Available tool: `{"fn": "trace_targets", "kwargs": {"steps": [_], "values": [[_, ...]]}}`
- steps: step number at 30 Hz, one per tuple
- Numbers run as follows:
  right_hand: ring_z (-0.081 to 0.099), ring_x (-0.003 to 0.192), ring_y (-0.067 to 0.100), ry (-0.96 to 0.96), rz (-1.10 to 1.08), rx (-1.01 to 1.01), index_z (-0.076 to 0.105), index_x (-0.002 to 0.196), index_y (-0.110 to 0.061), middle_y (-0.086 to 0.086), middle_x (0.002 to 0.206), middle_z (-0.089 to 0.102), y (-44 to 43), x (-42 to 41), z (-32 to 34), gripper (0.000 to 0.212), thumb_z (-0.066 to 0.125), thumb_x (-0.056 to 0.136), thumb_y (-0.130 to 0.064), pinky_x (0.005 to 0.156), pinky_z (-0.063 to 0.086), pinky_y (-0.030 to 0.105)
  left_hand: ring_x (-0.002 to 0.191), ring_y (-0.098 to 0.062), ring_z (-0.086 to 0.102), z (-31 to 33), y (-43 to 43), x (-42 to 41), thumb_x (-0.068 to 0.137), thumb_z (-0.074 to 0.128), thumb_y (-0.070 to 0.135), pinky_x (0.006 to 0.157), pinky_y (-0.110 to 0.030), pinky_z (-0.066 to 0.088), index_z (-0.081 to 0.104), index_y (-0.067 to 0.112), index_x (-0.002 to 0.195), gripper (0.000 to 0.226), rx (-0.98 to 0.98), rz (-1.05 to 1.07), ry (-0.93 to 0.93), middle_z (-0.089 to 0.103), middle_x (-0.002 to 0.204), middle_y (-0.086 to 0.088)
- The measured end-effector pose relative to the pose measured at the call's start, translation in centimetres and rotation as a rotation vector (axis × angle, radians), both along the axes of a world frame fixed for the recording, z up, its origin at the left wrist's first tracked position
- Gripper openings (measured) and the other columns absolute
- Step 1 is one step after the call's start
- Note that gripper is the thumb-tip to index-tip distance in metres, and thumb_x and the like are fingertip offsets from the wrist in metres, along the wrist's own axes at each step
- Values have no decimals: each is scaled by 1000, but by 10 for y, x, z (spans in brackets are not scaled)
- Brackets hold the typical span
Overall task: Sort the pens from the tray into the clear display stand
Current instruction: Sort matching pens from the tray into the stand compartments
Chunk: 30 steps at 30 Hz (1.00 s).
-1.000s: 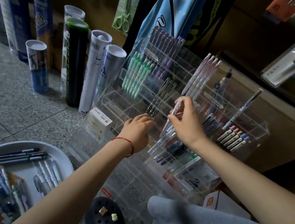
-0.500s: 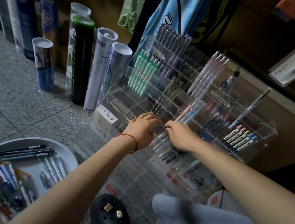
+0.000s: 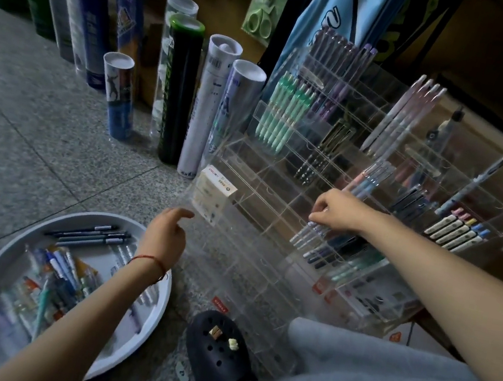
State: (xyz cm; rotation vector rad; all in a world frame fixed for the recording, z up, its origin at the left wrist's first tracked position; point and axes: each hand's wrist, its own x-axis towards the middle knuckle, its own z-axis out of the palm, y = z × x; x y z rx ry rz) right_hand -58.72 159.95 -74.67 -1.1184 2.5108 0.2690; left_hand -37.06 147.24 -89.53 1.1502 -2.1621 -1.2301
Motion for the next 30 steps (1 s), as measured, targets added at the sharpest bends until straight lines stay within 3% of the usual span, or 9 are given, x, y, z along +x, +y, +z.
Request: {"fn": "trace_targets", "kwargs": {"steps": [4,7,9,12,15,18,23,27,30], "values": [[53,113,27,241,166,139,54,119,-8,12,122,57,-2,17,10,34,55,92,-28,99,42,38,118,-30,50,-5,-8,22,85,38,-12,98,-35,38,60,2,116,40,9,113,26,56,123,-18],[49,114,31,437,424,-231,52,119,-8,13,121,55,-20,56,10,30,49,93,-23,96,37,40,108,-35,55,-16,-14,49,83,42,-12,91,-35,40,63,-2,109,35,30,301,49,60,112,-21],[53,107,31,225,510,-432,56,112,-7,15,115,59,-44,100,-14,24,45,93,-16,90,41,39,105,-37,57,-33,-21,76,81,44,-12,90,-37,41,63,-5,106,33,84,433,20,62,109,-25],[55,105,32,-242,444,-200,57,110,-4,18,115,57,-77,158,-96,23,46,91,-13,87,47,39,105,-37,59,-57,-25,115,80,46,-11,91,-39,43,65,-4,105,32,179,583,-74,64,110,-25],[56,103,33,-417,247,-121,57,109,-2,21,112,59,-96,191,-187,23,45,91,-9,81,47,34,105,-33,58,-73,-19,129,81,46,-10,92,-38,43,65,-1,104,31,243,595,-105,64,111,-20],[54,105,34,-443,81,-115,53,111,-5,20,113,56,-104,209,-245,21,44,93,-11,69,37,31,108,-29,57,-85,-10,120,80,43,-12,92,-29,41,64,1,105,35,275,485,-116,63,111,-15],[43,123,31,-251,-51,-97,39,129,-7,16,133,43,-111,212,-280,37,42,95,-20,98,34,34,114,-21,54,-93,-15,92,87,40,-6,97,-28,39,60,5,114,36,371,420,-138,59,121,-11],[44,122,30,-267,-74,-57,42,126,-5,17,134,43,-123,210,-291,38,44,94,-26,97,36,32,115,-21,54,-103,-28,84,88,41,-4,97,-27,40,59,6,116,35,400,423,-168,59,122,-10],[48,116,33,-278,-36,-69,38,125,-8,17,133,37,-129,207,-290,36,49,91,-16,90,40,33,112,-21,55,-111,-26,84,89,42,-1,92,-26,41,58,6,117,33,430,423,-191,59,122,-10]]}}
